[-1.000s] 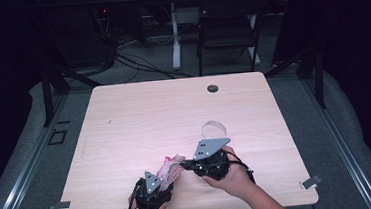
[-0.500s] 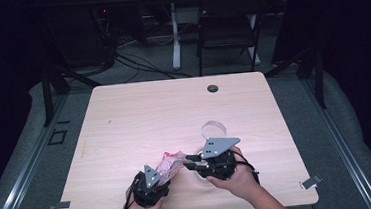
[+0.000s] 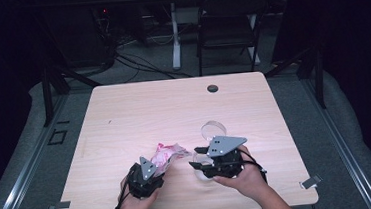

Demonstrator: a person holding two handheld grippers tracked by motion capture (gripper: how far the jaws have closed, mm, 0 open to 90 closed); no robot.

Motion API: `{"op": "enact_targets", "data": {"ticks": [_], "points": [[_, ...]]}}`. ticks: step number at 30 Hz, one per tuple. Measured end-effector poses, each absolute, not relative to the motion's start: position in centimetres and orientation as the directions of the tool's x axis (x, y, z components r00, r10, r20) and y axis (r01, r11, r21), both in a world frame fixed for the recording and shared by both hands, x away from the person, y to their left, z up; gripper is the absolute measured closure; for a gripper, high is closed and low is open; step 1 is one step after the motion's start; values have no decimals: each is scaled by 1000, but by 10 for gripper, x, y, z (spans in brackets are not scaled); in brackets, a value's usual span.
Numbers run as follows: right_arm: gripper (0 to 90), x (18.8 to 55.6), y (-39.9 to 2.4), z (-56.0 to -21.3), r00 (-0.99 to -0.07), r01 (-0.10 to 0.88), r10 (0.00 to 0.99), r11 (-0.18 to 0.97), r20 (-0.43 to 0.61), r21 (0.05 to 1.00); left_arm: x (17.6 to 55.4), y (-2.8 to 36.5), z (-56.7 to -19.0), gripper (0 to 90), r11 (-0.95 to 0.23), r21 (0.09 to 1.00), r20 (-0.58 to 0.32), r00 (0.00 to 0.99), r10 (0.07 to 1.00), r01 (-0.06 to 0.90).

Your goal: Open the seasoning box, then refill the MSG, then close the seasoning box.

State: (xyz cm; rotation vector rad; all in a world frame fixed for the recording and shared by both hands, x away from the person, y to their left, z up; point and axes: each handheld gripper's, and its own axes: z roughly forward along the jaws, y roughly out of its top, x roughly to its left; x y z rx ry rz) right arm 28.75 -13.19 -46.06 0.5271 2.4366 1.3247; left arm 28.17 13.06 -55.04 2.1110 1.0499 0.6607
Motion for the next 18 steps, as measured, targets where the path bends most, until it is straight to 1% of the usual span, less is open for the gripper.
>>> {"op": "enact_targets", "data": {"ticks": [1,5,11,13,18], "points": [[540,288,-133,-460,-881,159,459,517,-116,841,283,131,-549,556,-443,757,139,545,827,479],[542,290,-134,-455,-889,166,445,524,-103,835,287,132,-541,557,-452,762,157,545,824,464],[533,297,-140,-448,-880,162,458,544,-129,824,296,129,-529,558,-503,748,204,572,795,432],[575,298,-142,-447,-881,161,453,560,-137,813,298,127,-527,558,-521,745,223,580,783,417],[600,300,-145,-444,-882,138,432,616,-186,775,300,122,-521,559,-559,732,261,597,759,390]]}}
